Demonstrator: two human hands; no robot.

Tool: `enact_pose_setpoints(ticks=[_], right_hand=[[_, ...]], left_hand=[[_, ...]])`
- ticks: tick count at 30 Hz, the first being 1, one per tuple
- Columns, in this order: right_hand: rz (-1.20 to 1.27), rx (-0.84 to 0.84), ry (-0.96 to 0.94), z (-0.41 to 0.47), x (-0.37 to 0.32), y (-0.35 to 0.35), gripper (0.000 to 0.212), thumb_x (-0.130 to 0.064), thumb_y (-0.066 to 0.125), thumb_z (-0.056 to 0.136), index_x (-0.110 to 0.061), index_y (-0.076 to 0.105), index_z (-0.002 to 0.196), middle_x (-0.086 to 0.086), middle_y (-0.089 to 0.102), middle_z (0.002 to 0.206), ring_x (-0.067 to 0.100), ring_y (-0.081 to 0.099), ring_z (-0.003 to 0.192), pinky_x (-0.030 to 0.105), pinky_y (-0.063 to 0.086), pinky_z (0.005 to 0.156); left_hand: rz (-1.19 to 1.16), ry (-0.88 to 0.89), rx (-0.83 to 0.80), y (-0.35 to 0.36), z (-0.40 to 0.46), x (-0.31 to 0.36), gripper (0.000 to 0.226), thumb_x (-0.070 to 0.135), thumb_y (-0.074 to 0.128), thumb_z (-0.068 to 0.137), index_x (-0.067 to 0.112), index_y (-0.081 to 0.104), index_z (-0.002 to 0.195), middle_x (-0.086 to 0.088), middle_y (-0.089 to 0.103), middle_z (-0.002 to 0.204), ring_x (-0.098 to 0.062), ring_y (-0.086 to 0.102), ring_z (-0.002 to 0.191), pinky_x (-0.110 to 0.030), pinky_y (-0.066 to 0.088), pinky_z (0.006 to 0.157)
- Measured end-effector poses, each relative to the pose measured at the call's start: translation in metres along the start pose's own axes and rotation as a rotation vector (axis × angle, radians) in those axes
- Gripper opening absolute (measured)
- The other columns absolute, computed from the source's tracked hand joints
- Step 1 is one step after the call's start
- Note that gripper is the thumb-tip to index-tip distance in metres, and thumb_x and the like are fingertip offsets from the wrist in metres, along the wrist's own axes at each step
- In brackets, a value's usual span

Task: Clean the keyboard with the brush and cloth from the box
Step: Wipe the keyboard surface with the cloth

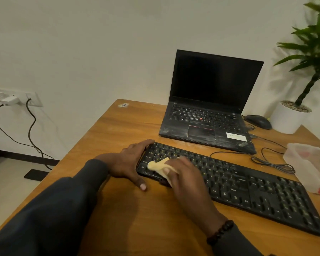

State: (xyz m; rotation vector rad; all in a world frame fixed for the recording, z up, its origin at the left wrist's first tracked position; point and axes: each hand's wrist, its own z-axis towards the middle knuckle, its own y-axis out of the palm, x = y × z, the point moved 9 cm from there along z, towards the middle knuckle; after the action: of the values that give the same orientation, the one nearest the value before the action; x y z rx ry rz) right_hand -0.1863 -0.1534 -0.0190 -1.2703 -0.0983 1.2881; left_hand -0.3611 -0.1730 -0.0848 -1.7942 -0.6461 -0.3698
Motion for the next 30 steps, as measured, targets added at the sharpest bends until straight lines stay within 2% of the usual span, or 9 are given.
enact_pose_setpoints(ticks=[2,5,8,10,13,20,24,28,30], right_hand=[[0.207,0.173,0.264,-0.002,0.036,-0.033,0.020,-0.031,0.048,0.100,-0.032,0.059,0.116,-0.017,0.057,0.107,-0.005,0.051,0.091,0.012,0.038,0.065],[0.316,0.290,0.350,-0.001,0.054,-0.058,0.019,-0.037,0.050,0.097,-0.031,0.060,0.112,-0.016,0.061,0.102,-0.001,0.057,0.089,0.018,0.041,0.062],[0.115,0.015,0.206,-0.001,0.026,-0.023,0.021,-0.035,0.060,0.092,-0.039,0.055,0.112,-0.025,0.050,0.107,-0.005,0.050,0.091,0.012,0.040,0.069],[-0.121,-0.087,0.027,-0.009,0.005,0.005,0.022,-0.029,0.066,0.089,-0.033,0.059,0.110,-0.019,0.048,0.107,-0.002,0.049,0.093,0.013,0.043,0.072],[-0.265,-0.033,-0.168,-0.016,-0.013,0.022,0.015,-0.015,0.073,0.083,-0.016,0.067,0.097,-0.004,0.057,0.095,0.011,0.056,0.083,0.027,0.053,0.061],[-0.263,0.006,-0.260,-0.009,-0.034,0.041,0.014,-0.017,0.071,0.084,-0.015,0.062,0.094,-0.001,0.056,0.093,0.012,0.053,0.079,0.023,0.047,0.055],[-0.353,-0.097,-0.362,-0.013,-0.044,0.055,0.020,-0.020,0.063,0.089,-0.016,0.057,0.107,0.002,0.056,0.101,0.013,0.054,0.086,0.023,0.049,0.063],[-0.414,-0.133,-0.412,-0.014,-0.052,0.051,0.016,-0.017,0.066,0.086,-0.015,0.059,0.100,0.002,0.057,0.093,0.013,0.054,0.078,0.020,0.034,0.057],[-0.431,-0.163,-0.414,-0.020,-0.047,0.041,0.014,-0.016,0.056,0.087,-0.015,0.059,0.100,0.003,0.057,0.094,0.014,0.055,0.079,0.021,0.037,0.056]], left_hand=[[-0.003,0.009,-0.018,-0.003,-0.001,0.000,0.138,0.057,0.091,0.051,0.062,-0.012,0.144,0.007,0.000,0.162,-0.033,0.014,0.145,-0.059,0.024,0.116],[-0.015,0.003,-0.005,-0.006,0.001,-0.002,0.130,0.065,0.085,0.045,0.068,-0.004,0.139,0.004,0.013,0.154,-0.034,0.020,0.140,-0.059,0.028,0.114],[-0.034,0.037,0.019,-0.007,0.003,-0.001,0.126,0.058,0.089,0.051,0.063,0.001,0.142,0.006,0.017,0.149,-0.027,0.022,0.135,-0.054,0.028,0.114],[-0.014,0.058,0.051,-0.006,0.002,0.000,0.125,0.052,0.091,0.057,0.055,0.003,0.145,0.006,0.017,0.150,-0.019,0.019,0.132,-0.049,0.026,0.114],[0.017,0.080,0.098,-0.004,0.003,0.000,0.126,0.063,0.088,0.052,0.053,0.004,0.145,0.009,0.018,0.151,-0.020,0.019,0.136,-0.050,0.024,0.116],[0.086,0.160,0.132,-0.004,0.005,0.006,0.126,0.064,0.085,0.053,0.044,0.004,0.148,0.017,0.014,0.151,-0.006,0.015,0.131,-0.042,0.015,0.118],[0.128,0.171,0.126,-0.003,0.007,0.007,0.121,0.055,0.087,0.062,0.044,0.002,0.147,0.014,0.008,0.156,-0.012,0.011,0.139,-0.041,0.012,0.118],[0.154,0.163,0.130,-0.003,0.008,0.007,0.120,0.053,0.088,0.063,0.050,-0.003,0.142,0.013,0.006,0.157,-0.012,0.009,0.141,-0.038,0.011,0.116],[0.140,0.146,0.117,-0.003,0.008,0.006,0.126,0.059,0.088,0.058,0.049,-0.003,0.145,0.015,0.008,0.155,-0.010,0.011,0.138,-0.039,0.014,0.115]])
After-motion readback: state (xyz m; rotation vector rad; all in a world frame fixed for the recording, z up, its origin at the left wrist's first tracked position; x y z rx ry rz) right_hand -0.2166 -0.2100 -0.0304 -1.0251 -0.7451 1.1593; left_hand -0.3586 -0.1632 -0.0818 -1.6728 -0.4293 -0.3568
